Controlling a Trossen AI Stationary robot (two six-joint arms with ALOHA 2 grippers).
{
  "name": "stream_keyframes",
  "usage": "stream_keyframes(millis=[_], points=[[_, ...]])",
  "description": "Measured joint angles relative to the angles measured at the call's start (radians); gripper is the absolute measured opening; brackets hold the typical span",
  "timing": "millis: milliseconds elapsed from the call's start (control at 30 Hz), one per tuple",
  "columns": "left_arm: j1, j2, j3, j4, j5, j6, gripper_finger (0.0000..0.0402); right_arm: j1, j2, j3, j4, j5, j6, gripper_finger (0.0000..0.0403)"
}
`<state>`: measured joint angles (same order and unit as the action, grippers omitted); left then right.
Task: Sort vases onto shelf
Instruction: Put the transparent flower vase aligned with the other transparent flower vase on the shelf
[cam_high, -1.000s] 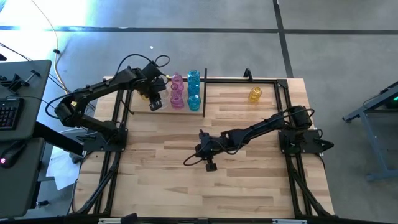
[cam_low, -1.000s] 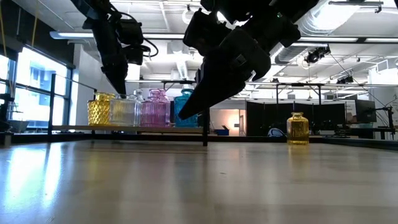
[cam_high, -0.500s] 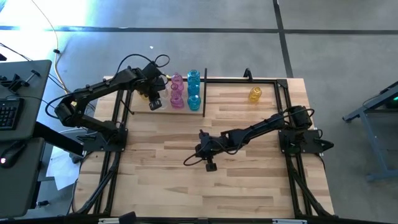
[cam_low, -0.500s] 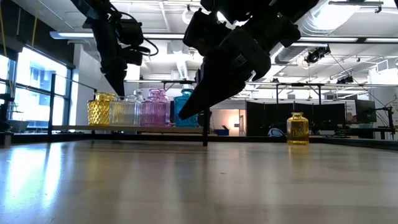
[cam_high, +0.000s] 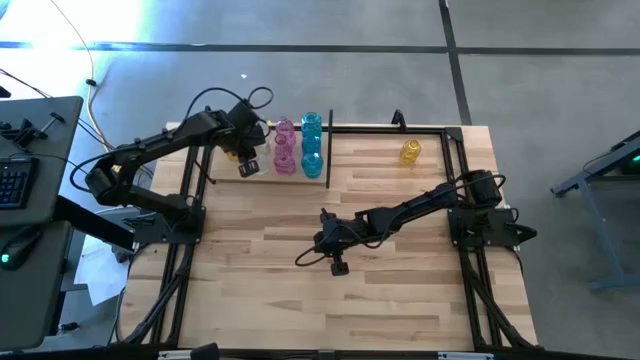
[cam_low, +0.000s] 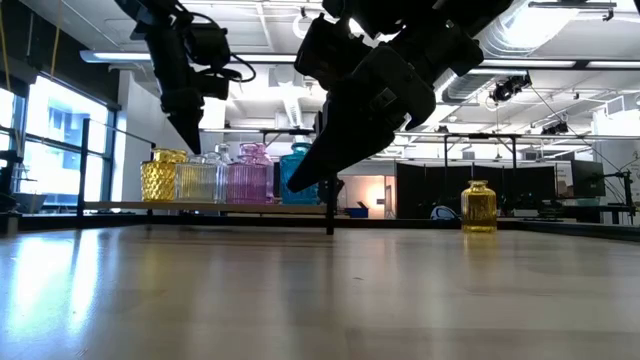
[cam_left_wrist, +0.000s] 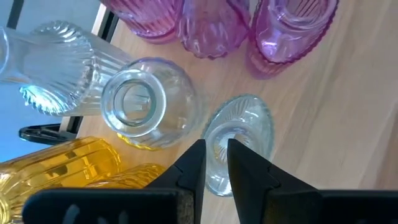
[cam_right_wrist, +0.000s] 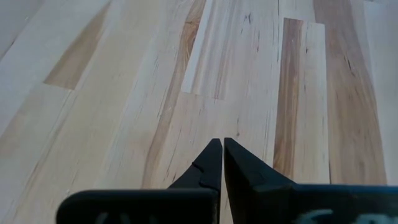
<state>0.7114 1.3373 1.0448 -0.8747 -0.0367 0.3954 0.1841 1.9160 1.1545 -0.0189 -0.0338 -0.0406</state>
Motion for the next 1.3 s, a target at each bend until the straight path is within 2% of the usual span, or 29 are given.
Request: stream_keyframes(millis=[333, 733, 900, 1300], points=[[-0.054, -0.002, 0.000, -0.008, -0.108, -0.043, 0.0004, 0.000, 0.000, 0.000, -0.001, 0.000, 0.014, 0.0000], [-0.070, -0.002, 0.000, -0.111, -0.214, -0.138, 0.0001, 0.000, 0.000, 0.000, -0.001, 0.000, 0.014, 0.0000], [-0.070, -0.002, -0.005, -0.104, -0.179, -0.167, 0.0000, 0.000, 0.000, 0.000, -0.001, 0.000, 0.014, 0.0000], [-0.070, -0.003, -0.061, -0.008, -0.176, -0.174, 0.0000, 0.000, 0.000, 0.000, -0.009, 0.000, 0.014, 0.0000]])
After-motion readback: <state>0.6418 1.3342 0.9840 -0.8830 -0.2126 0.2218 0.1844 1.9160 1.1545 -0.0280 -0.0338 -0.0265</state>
